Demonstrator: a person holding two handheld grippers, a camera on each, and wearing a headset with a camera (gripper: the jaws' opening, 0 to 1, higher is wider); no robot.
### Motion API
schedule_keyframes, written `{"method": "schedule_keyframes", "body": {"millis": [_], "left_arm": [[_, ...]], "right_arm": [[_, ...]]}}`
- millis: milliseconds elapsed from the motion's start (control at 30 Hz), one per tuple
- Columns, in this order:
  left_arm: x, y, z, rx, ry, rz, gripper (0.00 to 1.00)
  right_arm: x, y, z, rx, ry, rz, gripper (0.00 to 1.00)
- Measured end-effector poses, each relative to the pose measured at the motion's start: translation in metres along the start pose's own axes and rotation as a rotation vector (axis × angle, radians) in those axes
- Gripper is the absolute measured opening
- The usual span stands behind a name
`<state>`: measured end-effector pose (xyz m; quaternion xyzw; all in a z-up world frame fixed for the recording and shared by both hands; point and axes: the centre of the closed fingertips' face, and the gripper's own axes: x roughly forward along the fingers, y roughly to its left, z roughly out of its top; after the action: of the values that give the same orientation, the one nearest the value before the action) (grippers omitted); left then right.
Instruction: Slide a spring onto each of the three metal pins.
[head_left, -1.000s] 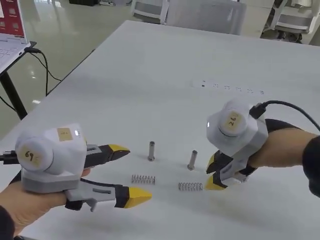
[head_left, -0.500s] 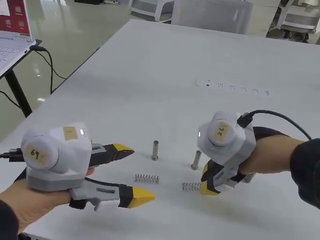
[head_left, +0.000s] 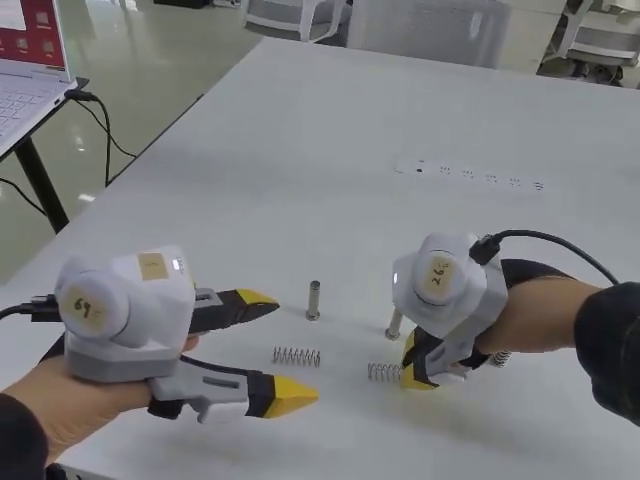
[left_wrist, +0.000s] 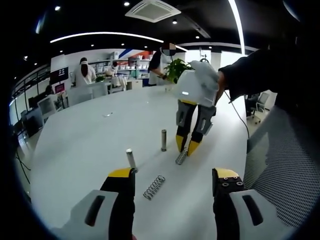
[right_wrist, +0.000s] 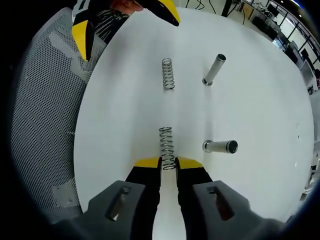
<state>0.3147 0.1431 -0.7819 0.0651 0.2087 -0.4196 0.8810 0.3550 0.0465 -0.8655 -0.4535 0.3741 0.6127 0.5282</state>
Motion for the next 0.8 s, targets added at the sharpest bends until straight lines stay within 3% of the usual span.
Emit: {"method": "schedule_keyframes", "body": {"millis": [300, 800], "left_arm": [[0.009, -0.010, 0.001, 0.024, 0.013, -0.041, 0.58], [0.021, -0.023, 0.013, 0.092, 0.026, -0.101, 0.51]], "right_arm": [[-0.023, 0.011, 0.013, 0.007, -0.028, 0.019, 0.13], [-0.054, 0.027, 0.037, -0.023, -0.063, 0.002, 0.13]]}}
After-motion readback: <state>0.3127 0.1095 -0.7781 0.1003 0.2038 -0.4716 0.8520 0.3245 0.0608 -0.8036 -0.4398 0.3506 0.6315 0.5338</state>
